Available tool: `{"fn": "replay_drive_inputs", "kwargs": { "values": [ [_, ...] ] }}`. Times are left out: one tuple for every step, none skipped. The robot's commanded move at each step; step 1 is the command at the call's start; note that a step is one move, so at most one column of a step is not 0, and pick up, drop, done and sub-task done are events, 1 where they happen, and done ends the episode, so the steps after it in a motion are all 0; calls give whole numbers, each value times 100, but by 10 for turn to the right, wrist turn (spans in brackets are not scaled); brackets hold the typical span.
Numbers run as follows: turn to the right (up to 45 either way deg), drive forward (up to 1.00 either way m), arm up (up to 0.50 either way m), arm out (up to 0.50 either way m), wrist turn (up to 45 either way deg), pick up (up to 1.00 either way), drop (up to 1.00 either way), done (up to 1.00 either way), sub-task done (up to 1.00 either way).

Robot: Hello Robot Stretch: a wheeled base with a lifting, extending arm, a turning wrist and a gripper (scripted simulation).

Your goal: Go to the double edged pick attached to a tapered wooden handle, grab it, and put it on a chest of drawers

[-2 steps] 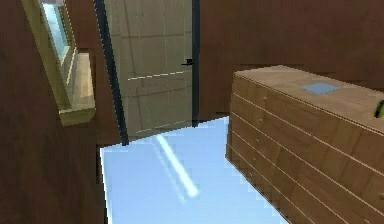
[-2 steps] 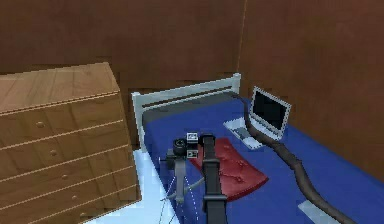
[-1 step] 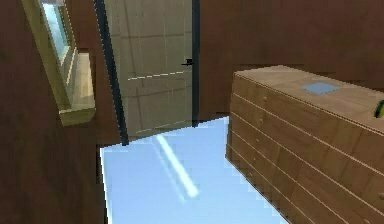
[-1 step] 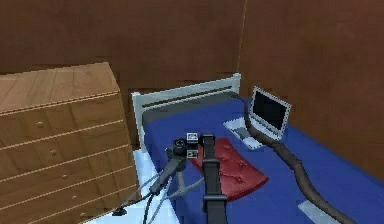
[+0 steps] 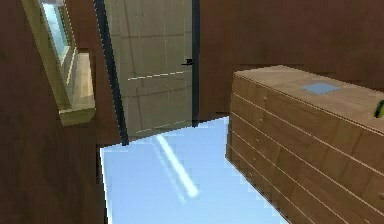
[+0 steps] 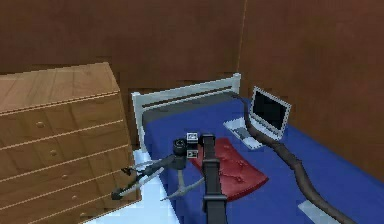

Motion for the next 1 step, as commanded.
{"fn": "replay_drive_inputs", "kwargs": {
  "values": [
    [0,0,0,0,450,0,0,0,0]
  ]
}}
